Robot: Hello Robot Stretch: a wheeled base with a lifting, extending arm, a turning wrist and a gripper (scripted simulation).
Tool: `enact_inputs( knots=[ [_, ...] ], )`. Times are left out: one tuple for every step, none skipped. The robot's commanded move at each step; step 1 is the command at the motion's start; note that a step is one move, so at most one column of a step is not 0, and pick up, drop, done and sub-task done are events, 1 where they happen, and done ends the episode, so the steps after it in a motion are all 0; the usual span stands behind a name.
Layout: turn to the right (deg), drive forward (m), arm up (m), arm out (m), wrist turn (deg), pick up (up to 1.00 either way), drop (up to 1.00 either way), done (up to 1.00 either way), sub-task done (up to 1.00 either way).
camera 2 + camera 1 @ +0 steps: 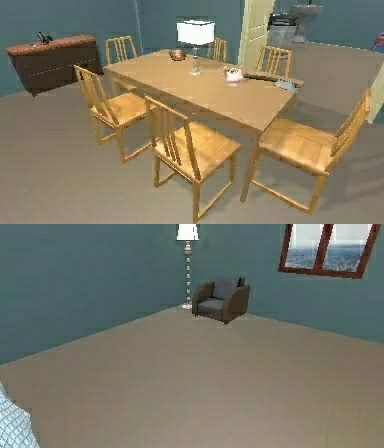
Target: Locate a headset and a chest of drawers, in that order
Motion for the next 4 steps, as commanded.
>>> enact_inputs(
  knots=[
    [39.0, 0.0, 0.0, 0.0, 0.0, 0.0, 0.0, 0.0, 0.0],
    [3.0, 0.0, 0.0, 0.0, 0.0, 0.0, 0.0, 0.0, 0.0],
    [0.0, 1.0, 0.0, 0.0, 0.0, 0.0, 0.0, 0.0, 0.0],
    [0.0, 1.0, 0.0, 0.0, 0.0, 0.0, 0.0, 0.0, 0.0]
  ],
)
